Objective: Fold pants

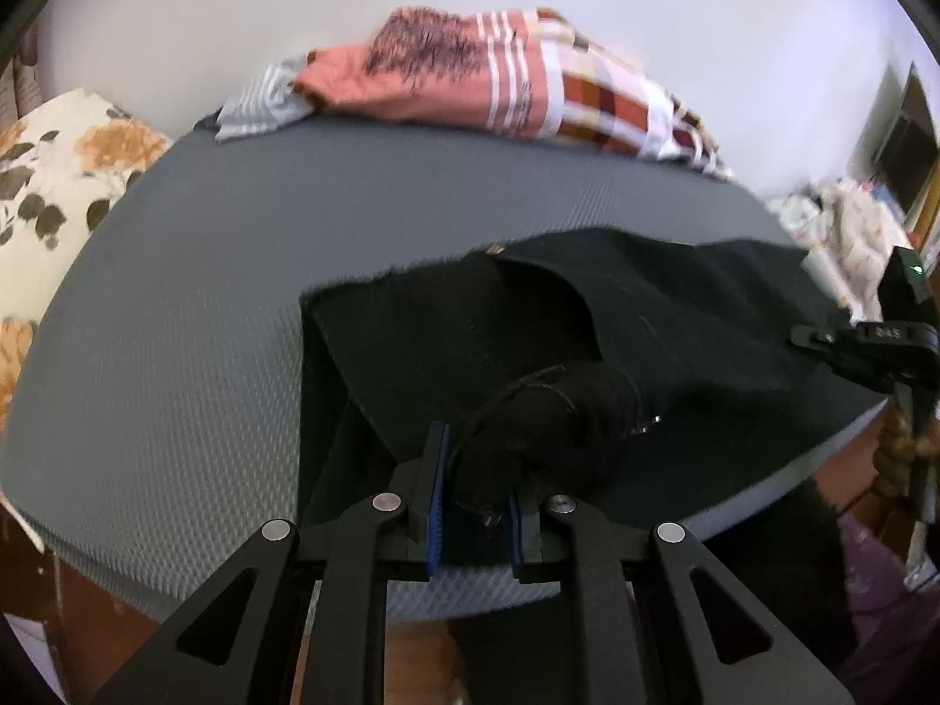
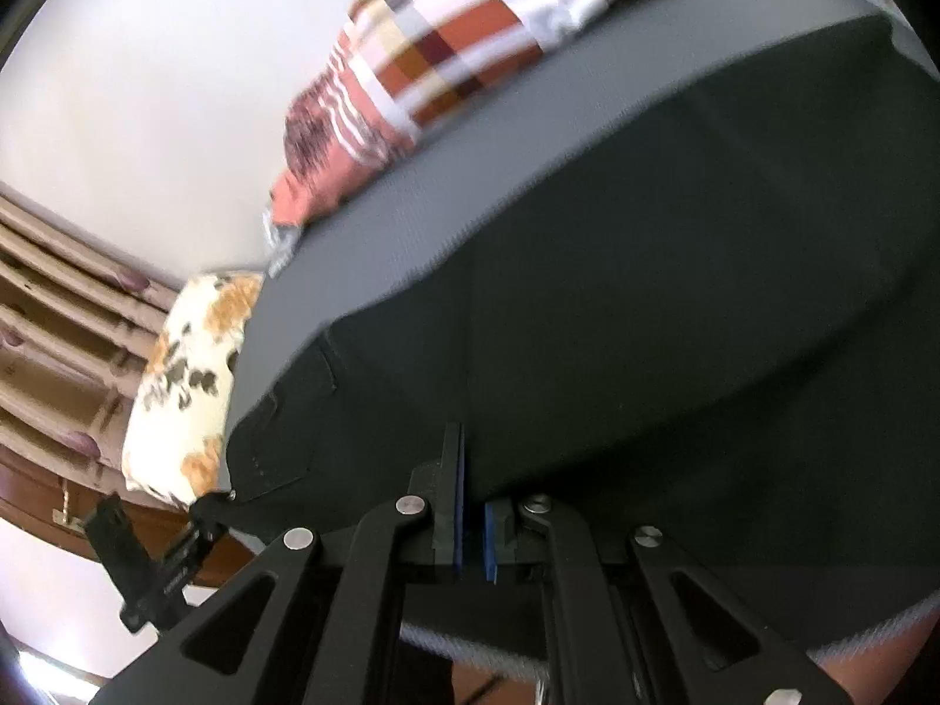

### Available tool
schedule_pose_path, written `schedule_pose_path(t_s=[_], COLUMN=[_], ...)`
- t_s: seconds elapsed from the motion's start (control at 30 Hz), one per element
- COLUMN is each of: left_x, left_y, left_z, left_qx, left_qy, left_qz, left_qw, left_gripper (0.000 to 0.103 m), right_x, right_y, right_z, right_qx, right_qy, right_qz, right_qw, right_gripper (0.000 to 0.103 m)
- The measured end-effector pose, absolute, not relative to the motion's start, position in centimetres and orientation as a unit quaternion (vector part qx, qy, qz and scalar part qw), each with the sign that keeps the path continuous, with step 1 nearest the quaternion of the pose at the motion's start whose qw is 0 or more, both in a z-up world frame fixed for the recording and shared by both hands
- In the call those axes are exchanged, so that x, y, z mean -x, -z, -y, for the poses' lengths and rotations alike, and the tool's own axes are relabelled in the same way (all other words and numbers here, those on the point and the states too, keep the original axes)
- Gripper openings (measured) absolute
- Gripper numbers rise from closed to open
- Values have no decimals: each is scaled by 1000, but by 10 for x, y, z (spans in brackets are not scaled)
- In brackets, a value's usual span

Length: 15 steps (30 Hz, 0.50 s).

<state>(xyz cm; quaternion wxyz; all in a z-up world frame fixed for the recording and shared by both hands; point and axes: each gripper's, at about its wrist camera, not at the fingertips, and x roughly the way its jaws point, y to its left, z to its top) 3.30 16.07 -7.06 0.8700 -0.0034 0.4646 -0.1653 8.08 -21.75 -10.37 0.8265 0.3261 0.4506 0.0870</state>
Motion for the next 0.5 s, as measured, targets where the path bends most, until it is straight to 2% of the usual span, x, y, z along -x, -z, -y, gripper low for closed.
schedule_pose_path(t_s=[0.17,0.27,0.3,0.33,0.4,0.47,0.5], left_x=[-19,-13,-11,-9,-4,4,7], left_y=[81,74,72,69,63,54,50], left_z=[-158,-158,-157,-158,-162,-163,-164], left_qx=[-21,-49,-61,-77,-99,-111,-117], left_qy=[142,110,94,68,32,3,-16], left_qz=[-460,-449,-444,-437,-420,-396,-386], left_qw=[876,886,889,894,901,912,915], left_gripper=[19,26,35,50,70,76,82], right_x=[-57,-53,-51,-51,-52,-51,-50], right_y=[139,140,141,141,142,148,149], right_z=[220,217,216,215,213,212,214], right_qx=[-342,-344,-342,-344,-345,-344,-347], right_qy=[-81,-87,-90,-93,-96,-98,-101], right_qz=[-472,-471,-471,-470,-471,-475,-471], right_qw=[808,808,808,807,806,804,804], right_gripper=[6,6,6,6,6,6,5])
